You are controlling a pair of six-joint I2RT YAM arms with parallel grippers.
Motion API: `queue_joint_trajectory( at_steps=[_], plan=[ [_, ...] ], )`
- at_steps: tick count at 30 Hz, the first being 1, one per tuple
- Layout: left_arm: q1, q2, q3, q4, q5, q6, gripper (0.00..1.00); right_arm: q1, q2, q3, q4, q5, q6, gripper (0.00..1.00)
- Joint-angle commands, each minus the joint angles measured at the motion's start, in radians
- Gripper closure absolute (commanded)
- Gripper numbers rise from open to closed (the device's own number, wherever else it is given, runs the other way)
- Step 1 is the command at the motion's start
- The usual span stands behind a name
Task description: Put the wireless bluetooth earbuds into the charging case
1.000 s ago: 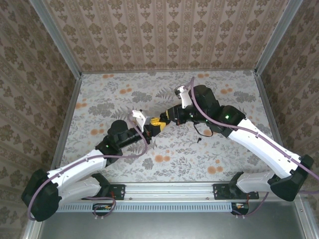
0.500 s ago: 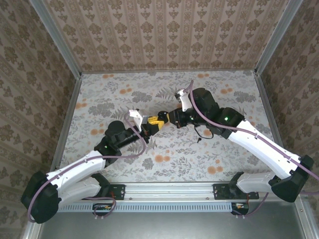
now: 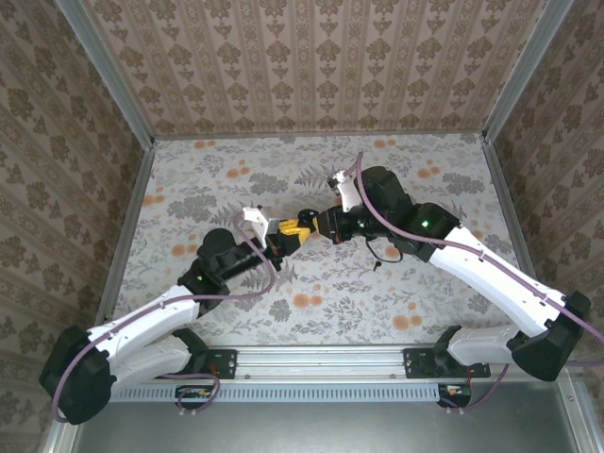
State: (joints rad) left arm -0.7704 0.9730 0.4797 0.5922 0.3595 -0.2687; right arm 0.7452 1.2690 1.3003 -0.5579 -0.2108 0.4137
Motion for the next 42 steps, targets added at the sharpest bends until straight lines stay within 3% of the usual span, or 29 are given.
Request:
queue_joint_trajectory(
  at_steps=[1,10,18,24,27,42],
  plan=[
    [0.007,-0.008,0.004,0.046,0.019,-0.018,1.00,0.006,0.016,0.004,-0.018,-0.055,-0.020,0.88],
    [0.006,-0.008,0.010,0.043,0.025,-0.018,1.00,0.007,0.054,0.036,-0.054,-0.073,-0.029,0.81],
    [0.008,-0.008,0.009,0.041,0.024,-0.019,1.00,0.004,0.025,0.068,-0.054,-0.032,-0.015,0.50],
    [0.008,-0.010,0.007,0.043,0.027,-0.019,1.00,-0.007,-0.018,0.073,-0.045,0.017,0.007,0.43],
    [0.008,-0.010,0.005,0.042,0.027,-0.021,1.00,-0.011,-0.030,0.068,-0.040,0.019,0.017,0.44],
    [0.008,-0.014,0.007,0.042,0.029,-0.025,1.00,-0.011,-0.007,0.031,-0.072,-0.058,0.028,0.73]
  ],
)
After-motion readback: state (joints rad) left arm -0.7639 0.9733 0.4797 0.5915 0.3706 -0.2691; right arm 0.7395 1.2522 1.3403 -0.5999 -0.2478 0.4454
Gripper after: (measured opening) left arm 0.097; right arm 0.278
